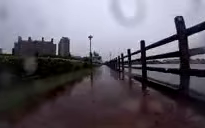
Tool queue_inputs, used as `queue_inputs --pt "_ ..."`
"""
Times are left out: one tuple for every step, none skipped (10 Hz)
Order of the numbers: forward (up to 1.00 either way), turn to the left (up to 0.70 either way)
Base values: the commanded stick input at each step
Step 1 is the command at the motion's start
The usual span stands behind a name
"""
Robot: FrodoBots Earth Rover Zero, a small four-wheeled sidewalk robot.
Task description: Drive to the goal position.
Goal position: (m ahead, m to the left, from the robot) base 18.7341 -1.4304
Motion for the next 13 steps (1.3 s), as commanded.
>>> queue_inputs --pt "1.0 0.0" --pt "1.0 0.0" --pt "1.0 0.0" --pt "1.0 0.0" --pt "1.0 0.0" --pt "1.0 0.0" --pt "1.0 0.0" --pt "1.0 0.0" --pt "1.0 0.0" --pt "1.0 0.0" --pt "1.0 0.0" --pt "1.0 0.0" --pt "1.0 0.0"
